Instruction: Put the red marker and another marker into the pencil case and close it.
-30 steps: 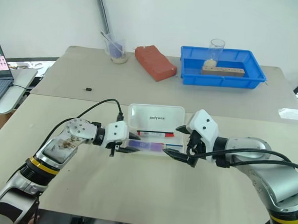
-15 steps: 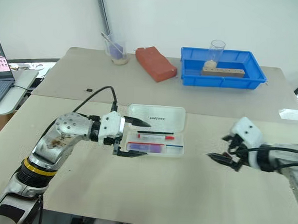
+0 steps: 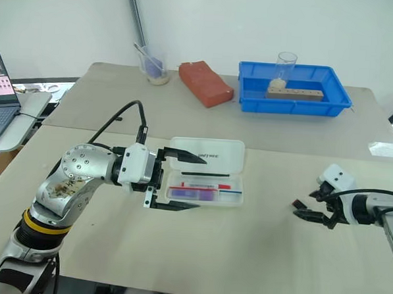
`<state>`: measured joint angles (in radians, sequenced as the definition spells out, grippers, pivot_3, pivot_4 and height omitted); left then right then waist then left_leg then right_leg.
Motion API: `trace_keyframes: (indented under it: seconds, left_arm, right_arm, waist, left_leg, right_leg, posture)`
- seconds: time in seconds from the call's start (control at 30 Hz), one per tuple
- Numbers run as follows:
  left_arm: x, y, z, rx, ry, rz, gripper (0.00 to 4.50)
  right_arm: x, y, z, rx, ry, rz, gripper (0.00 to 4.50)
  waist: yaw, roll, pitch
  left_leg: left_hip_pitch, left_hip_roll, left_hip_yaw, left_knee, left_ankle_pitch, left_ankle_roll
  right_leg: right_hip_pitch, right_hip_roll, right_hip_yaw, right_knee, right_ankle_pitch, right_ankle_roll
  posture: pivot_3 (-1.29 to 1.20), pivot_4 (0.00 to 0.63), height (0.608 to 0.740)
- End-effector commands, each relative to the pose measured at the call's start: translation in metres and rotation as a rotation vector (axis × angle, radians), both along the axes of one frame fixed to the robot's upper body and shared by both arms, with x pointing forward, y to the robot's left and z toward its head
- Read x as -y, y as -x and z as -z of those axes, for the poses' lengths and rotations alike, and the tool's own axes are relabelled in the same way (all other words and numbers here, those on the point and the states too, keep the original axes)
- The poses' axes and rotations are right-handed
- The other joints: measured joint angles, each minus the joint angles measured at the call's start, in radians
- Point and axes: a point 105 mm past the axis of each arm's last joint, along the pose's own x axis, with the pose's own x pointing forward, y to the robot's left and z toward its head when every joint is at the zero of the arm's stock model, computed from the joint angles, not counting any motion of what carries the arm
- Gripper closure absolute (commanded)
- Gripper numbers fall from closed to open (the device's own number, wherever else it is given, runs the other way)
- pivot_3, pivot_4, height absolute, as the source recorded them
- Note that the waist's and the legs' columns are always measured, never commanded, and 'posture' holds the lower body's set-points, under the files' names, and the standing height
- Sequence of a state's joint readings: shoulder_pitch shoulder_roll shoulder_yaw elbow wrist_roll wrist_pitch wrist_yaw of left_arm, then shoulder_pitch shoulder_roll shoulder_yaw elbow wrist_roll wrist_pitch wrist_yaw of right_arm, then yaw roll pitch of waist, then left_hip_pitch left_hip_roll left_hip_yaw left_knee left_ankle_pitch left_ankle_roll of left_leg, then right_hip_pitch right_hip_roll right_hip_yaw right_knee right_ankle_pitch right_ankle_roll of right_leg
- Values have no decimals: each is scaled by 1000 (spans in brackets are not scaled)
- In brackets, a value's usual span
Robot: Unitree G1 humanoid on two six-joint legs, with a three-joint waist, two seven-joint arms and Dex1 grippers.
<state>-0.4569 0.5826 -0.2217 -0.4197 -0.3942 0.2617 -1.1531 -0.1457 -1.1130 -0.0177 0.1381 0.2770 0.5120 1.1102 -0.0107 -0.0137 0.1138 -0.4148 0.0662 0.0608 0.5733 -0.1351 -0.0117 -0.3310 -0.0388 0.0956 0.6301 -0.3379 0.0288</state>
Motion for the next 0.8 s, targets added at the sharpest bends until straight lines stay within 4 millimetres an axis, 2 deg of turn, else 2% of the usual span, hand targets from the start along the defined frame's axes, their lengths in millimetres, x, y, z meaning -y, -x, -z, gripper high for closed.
trace_keyframes:
  seconds: [0.03,0.17,0.2,0.3,0.33,0.53,0.73,0.8]
  left_arm:
    - [1,10,-9,34,21,31,0]
    - [2,8,-9,35,23,23,0]
    - [2,7,-9,38,23,21,0]
    - [2,6,-11,40,25,20,0]
    - [2,6,-11,39,24,21,0]
    - [-3,5,-8,21,14,3,0]
    - [-9,5,-8,22,11,-23,0]
    - [-9,5,-7,24,9,-27,0]
  right_arm:
    - [5,-2,-1,20,15,-4,1548]
    - [-1,-3,0,29,-6,-24,2818]
    - [-3,-4,-1,33,-12,-28,3300]
    - [-8,-4,-4,40,-24,-45,4319]
    - [-10,-5,-5,43,-28,-51,4458]
    - [-29,-11,-21,100,-30,-138,4458]
    - [-28,-20,-27,127,61,-194,4458]
    - [-32,-23,-32,129,29,-197,3852]
  waist:
    - [1,0,0]
    - [-2,0,0]
    - [-2,0,0]
    - [-2,0,0]
    - [-2,0,0]
    - [-2,1,0]
    - [-2,2,0]
    - [-1,2,1]
  left_leg:
    - [0,0,0,0,0,0]
    - [1,0,0,0,0,0]
    - [1,0,0,0,0,0]
    - [2,0,0,0,0,0]
    - [2,0,0,0,0,0]
    - [2,0,0,0,0,0]
    - [3,0,0,0,0,0]
    - [2,0,0,0,0,0]
  right_leg:
    - [0,0,0,0,0,0]
    - [1,0,0,0,0,0]
    - [2,0,0,0,0,0]
    - [3,0,0,0,0,0]
    - [3,0,0,0,0,0]
    - [3,0,0,0,0,0]
    - [3,0,0,0,0,0]
    - [3,0,0,0,0,0]
  posture:
    - [0,150,740]
    - [0,150,740]
    - [0,150,740]
    - [0,150,740]
    - [0,150,740]
    - [0,150,740]
    - [0,150,740]
    - [0,150,740]
